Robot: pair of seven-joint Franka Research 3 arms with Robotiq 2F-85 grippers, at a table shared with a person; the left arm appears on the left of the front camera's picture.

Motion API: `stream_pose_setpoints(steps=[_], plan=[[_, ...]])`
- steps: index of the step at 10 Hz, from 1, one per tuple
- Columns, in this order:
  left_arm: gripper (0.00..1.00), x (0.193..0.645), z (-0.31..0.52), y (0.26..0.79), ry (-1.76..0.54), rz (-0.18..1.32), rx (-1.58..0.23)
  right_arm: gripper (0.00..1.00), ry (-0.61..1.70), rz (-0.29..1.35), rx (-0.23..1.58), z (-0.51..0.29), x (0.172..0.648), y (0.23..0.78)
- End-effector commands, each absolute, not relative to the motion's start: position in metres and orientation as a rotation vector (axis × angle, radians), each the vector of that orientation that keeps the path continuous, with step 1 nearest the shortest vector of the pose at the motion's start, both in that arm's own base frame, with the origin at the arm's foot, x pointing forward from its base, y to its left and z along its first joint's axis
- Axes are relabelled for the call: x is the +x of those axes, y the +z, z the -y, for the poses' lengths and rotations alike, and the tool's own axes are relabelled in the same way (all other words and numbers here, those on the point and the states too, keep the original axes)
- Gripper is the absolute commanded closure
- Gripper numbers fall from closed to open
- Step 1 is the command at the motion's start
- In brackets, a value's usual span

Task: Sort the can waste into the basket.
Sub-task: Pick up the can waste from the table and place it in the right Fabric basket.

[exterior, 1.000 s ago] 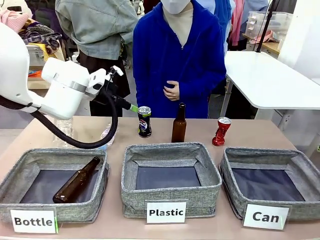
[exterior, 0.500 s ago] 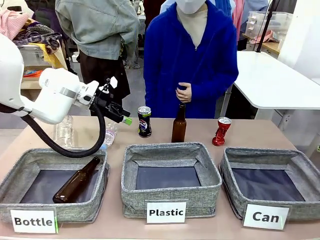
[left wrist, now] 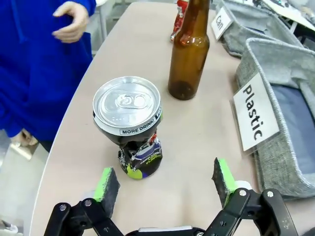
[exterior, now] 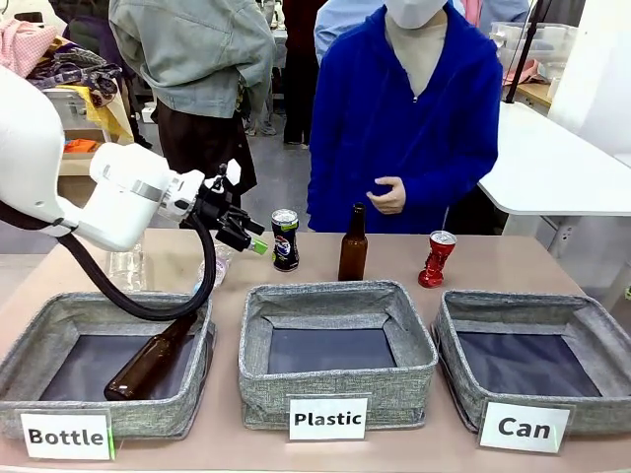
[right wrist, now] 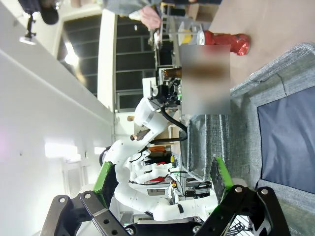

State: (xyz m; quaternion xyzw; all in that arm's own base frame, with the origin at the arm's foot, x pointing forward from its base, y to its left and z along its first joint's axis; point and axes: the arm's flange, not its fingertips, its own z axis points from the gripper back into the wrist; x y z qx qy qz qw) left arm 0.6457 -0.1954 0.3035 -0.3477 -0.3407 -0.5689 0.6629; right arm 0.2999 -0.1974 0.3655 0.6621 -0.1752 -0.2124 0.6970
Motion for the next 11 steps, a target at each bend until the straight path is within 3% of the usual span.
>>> stream_pose_setpoints(steps=[1, 6, 11], plan=[[0.0, 0.654, 0.208, 0.292, -1.279, 0.837, -0.756, 0.0, -0.466, 0.408, 1.491, 0.197, 0.301, 0.368], [0.0, 0.657, 0.228, 0.281, -1.275, 0.893, -0.761, 0.0, -0.466, 0.408, 1.491, 0.197, 0.301, 0.368], [0.0, 0.663, 0.244, 0.279, -1.217, 0.923, -0.893, 0.0, -0.466, 0.408, 1.491, 0.197, 0.301, 0.368]])
